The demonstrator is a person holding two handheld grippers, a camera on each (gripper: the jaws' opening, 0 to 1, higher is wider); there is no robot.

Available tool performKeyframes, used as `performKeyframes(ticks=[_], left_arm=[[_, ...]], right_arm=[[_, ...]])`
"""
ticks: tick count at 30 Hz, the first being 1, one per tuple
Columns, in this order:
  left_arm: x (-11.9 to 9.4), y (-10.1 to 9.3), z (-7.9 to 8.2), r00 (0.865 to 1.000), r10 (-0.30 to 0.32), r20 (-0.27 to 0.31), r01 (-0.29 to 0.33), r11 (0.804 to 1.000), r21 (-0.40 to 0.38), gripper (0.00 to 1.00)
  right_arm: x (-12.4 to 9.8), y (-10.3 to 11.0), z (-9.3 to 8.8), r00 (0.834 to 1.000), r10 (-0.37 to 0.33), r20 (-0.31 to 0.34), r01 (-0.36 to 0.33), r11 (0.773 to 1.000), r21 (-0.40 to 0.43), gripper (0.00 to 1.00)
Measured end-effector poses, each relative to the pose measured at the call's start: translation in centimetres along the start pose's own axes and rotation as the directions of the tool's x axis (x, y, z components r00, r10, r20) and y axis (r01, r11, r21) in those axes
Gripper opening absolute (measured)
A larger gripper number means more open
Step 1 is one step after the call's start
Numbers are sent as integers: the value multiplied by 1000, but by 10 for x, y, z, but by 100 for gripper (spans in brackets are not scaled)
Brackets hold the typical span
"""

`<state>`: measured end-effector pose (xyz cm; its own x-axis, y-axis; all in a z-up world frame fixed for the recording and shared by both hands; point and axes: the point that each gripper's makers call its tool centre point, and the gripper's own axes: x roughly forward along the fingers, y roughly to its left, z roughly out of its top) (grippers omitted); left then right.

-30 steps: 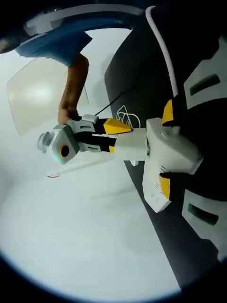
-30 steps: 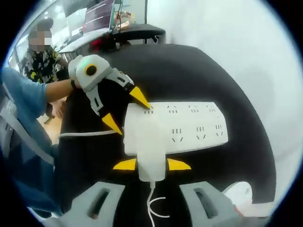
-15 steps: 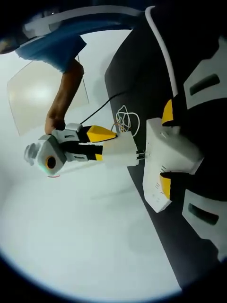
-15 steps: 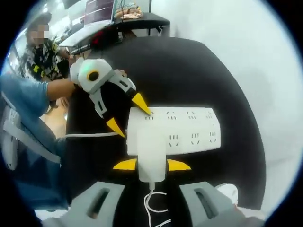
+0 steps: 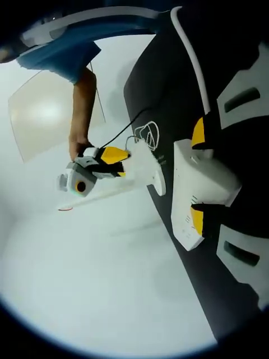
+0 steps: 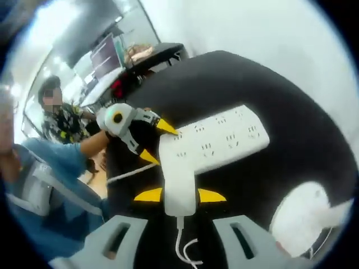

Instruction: Insert the desk lamp plug into the socket, turn on the power strip switch, turn on the lamp switch, then turn off the lamp switch, turn off the power strip switch, and remove the plug from the socket.

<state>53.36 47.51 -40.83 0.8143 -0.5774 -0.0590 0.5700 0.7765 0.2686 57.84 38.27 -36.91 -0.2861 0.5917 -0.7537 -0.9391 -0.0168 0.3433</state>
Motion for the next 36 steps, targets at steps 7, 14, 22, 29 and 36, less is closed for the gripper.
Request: performKeyframes(ticks=[7, 14, 22, 29, 36], left_arm=[[0, 1, -1, 1000, 0, 1, 0, 1000, -4, 37], [1, 1, -1, 1000, 1, 1, -1, 1000, -6, 37], [1, 2, -1, 1000, 0, 2, 0, 1000, -13, 38], [1, 1, -1, 1000, 3, 2, -3, 1000, -18, 38], [2, 2, -2, 1000, 4, 2, -4, 1000, -22, 39]], right_arm=[[11, -7, -14, 995, 93, 40, -97, 987, 127, 22], [23, -4, -17, 977, 199, 75, -210, 958, 197, 22], [20, -25, -16, 994, 68, 88, -73, 996, 54, 18], [10, -33, -11, 992, 25, 120, -28, 999, 28, 18], [-1, -33, -7, 986, 17, 164, -21, 999, 24, 18]])
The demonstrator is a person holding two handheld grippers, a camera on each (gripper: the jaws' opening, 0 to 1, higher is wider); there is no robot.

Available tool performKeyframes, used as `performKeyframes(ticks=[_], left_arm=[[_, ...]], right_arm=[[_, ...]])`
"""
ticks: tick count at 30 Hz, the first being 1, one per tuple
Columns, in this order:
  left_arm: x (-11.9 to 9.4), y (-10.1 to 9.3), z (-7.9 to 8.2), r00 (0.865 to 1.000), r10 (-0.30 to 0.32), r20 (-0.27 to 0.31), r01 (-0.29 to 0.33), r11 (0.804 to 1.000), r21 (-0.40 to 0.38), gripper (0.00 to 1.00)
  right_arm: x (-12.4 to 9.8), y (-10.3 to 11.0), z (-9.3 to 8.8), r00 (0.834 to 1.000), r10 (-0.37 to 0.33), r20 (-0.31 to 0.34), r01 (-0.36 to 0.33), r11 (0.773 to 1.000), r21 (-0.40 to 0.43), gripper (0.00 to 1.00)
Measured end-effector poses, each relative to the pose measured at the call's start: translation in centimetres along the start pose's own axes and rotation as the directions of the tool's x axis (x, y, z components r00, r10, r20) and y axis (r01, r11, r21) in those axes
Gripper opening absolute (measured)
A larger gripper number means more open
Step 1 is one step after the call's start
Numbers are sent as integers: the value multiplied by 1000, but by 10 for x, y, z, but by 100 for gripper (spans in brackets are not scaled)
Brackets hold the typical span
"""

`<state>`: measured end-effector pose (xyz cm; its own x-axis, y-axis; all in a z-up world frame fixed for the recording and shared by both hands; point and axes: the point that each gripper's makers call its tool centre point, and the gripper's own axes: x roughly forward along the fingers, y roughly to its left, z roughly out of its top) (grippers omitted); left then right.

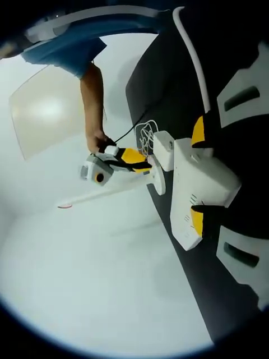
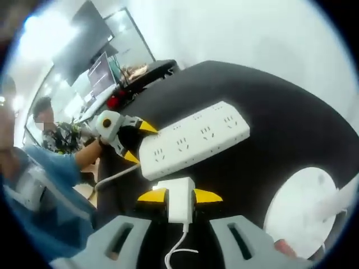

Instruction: Insert the desk lamp plug into the socket, turn on the power strip switch, turn on the lamp switch, then turn off the lamp switch, turn off the power strip switch, and remove the plug from the socket.

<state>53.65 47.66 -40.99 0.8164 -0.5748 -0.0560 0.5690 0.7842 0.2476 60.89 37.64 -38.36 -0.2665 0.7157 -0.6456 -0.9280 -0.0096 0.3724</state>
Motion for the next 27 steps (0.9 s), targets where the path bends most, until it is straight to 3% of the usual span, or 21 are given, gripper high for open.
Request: performKeyframes(ticks=[7, 11, 13, 16, 22, 27], left_arm=[[-3, 3, -1, 1000, 1, -15, -1, 1000, -1, 40], [-7, 9, -8, 997, 21, -76, -30, 993, -115, 47], [-6, 6, -5, 998, 10, -63, -19, 989, -145, 52], [-6, 7, -10, 996, 19, -86, -32, 988, -154, 56], [-7, 12, -9, 995, 41, -96, -58, 982, -180, 56], [-11, 23, 2, 992, 86, -91, -105, 968, -228, 56]], right_arm=[[-14, 3, 7, 998, -13, 63, 14, 1000, -12, 19], [-24, 4, 9, 995, -23, 102, 27, 999, -38, 21], [-29, 6, 9, 992, -30, 124, 37, 998, -57, 22], [-40, 8, 8, 989, -34, 147, 45, 996, -74, 24], [-61, 14, 6, 980, -59, 191, 84, 989, -123, 29], [-71, 16, 5, 974, -82, 210, 112, 984, -138, 31]])
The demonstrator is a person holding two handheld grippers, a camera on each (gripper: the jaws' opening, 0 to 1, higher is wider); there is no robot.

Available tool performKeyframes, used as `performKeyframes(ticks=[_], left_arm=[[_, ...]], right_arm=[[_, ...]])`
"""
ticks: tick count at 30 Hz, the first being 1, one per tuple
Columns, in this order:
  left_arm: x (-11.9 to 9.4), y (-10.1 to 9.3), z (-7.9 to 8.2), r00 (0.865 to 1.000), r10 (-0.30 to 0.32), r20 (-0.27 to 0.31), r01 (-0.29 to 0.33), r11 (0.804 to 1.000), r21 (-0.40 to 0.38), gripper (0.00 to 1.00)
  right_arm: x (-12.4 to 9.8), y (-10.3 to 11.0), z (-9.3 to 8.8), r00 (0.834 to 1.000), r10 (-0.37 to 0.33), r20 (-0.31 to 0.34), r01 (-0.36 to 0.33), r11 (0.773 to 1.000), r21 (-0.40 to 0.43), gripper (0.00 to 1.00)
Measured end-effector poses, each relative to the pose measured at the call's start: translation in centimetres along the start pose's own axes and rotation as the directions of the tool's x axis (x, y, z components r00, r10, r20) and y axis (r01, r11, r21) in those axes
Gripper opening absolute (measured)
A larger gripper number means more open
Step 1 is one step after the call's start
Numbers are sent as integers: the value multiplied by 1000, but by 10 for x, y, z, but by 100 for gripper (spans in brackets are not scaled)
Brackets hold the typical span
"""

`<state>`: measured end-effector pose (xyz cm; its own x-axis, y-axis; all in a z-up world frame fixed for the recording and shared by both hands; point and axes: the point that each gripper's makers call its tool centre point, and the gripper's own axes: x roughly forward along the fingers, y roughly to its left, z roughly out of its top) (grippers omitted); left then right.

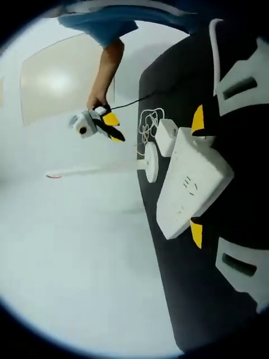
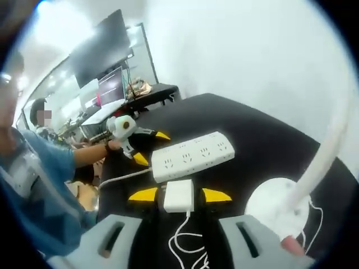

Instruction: Insert the desk lamp plug into the socket, turn on the power strip switch, turn on the lamp switch, then turn off the lamp switch, turn off the power strip switch, and remove the plug from the socket.

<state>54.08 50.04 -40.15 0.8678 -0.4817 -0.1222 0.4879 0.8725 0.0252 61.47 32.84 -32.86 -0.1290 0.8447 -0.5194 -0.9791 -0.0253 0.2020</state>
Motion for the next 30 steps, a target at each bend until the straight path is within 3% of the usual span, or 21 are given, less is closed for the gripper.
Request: performKeyframes(ticks=[8, 14, 19, 23, 26, 30], left_arm=[[-7, -4, 21, 1000, 3, -24, -2, 1000, 18, 61], [-14, -10, 34, 1000, -8, -24, 8, 1000, 25, 63], [-26, -23, 42, 1000, -12, 23, 12, 1000, 19, 72], [-37, -24, 43, 1000, 2, 27, -2, 1000, 5, 77], [-42, -28, 43, 1000, 0, 28, 0, 1000, 5, 78], [-49, -30, 40, 1000, 17, 12, -17, 1000, 0, 79]], right_arm=[[-22, 5, 7, 993, -71, 89, 69, 997, 26, 34], [-35, 19, -7, 990, -114, 82, 111, 993, 43, 43], [-50, 30, -13, 981, -157, 117, 155, 987, 33, 48], [-63, 36, -17, 965, -210, 157, 210, 978, 16, 52], [-75, 32, -19, 942, -273, 196, 277, 961, 4, 53], [-83, 31, -26, 928, -291, 235, 291, 956, 32, 59]])
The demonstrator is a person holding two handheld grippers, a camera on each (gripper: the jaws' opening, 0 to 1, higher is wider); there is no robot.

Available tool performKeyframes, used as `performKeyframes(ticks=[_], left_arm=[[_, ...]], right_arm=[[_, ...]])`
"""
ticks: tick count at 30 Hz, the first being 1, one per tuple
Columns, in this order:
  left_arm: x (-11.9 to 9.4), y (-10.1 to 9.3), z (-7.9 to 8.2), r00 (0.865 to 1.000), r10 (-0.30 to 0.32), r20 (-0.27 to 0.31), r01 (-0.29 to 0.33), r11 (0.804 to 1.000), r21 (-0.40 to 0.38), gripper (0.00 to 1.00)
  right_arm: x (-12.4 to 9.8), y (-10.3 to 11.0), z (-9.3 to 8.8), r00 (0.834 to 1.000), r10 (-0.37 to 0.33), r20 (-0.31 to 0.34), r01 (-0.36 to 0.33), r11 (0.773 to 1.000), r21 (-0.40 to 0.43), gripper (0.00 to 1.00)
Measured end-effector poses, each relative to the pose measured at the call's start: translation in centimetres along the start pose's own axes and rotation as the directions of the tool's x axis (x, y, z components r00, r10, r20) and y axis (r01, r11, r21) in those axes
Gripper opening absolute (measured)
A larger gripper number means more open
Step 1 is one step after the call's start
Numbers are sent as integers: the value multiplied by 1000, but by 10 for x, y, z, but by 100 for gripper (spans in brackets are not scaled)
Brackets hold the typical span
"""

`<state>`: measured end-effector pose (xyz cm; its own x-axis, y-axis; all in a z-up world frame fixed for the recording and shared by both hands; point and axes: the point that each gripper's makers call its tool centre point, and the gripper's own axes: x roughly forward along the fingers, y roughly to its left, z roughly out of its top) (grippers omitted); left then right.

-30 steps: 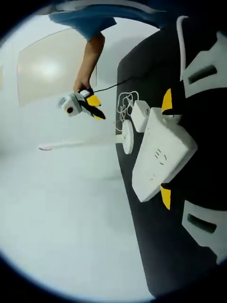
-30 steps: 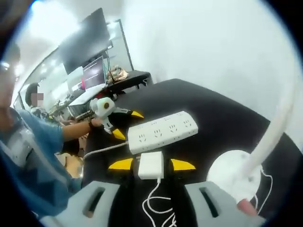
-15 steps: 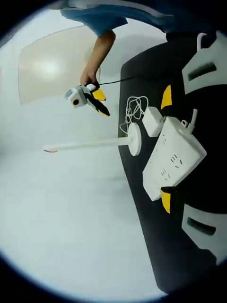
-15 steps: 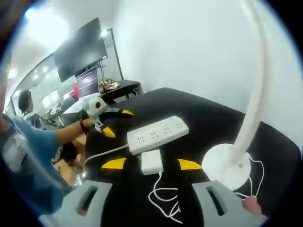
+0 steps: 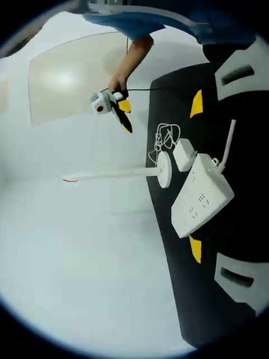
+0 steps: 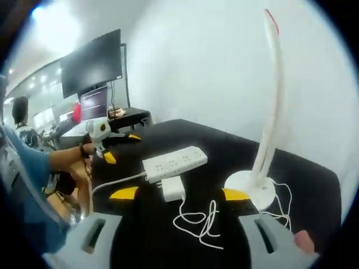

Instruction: Insert the desk lamp plug into the socket, turn on the power strip switch, turn on the lamp switch, then turn off the lamp switch, turn off the power strip switch, and remove the plug from the socket.

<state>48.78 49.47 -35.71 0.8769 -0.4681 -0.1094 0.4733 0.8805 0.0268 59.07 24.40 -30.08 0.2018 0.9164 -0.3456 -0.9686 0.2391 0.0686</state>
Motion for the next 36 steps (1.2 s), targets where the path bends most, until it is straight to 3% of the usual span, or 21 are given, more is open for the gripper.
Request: performKeyframes(ticks=[6, 13, 18, 24, 31, 36], left_arm=[[-6, -5, -2, 1000, 18, -13, -18, 1000, 5, 80], [-13, -5, -1, 999, 35, 7, -35, 999, 2, 80], [-18, -15, -4, 999, 52, 9, -52, 999, 0, 81], [-25, -25, -8, 996, 82, 29, -81, 997, -20, 82], [-28, -10, -19, 992, 126, 27, -125, 992, -29, 89], [-30, -16, -17, 990, 136, 29, -135, 991, -24, 89]], right_arm=[[-5, -1, -19, 1000, -23, 11, 23, 1000, 14, 65], [-17, -10, -29, 995, -85, 46, 83, 996, 29, 70], [-34, -17, -23, 976, -137, 168, 123, 988, 92, 75], [-49, -23, -28, 958, -175, 227, 152, 982, 116, 84], [-58, -24, -58, 956, -193, 220, 163, 975, 148, 84], [-67, -29, -73, 947, -218, 235, 182, 969, 165, 84]])
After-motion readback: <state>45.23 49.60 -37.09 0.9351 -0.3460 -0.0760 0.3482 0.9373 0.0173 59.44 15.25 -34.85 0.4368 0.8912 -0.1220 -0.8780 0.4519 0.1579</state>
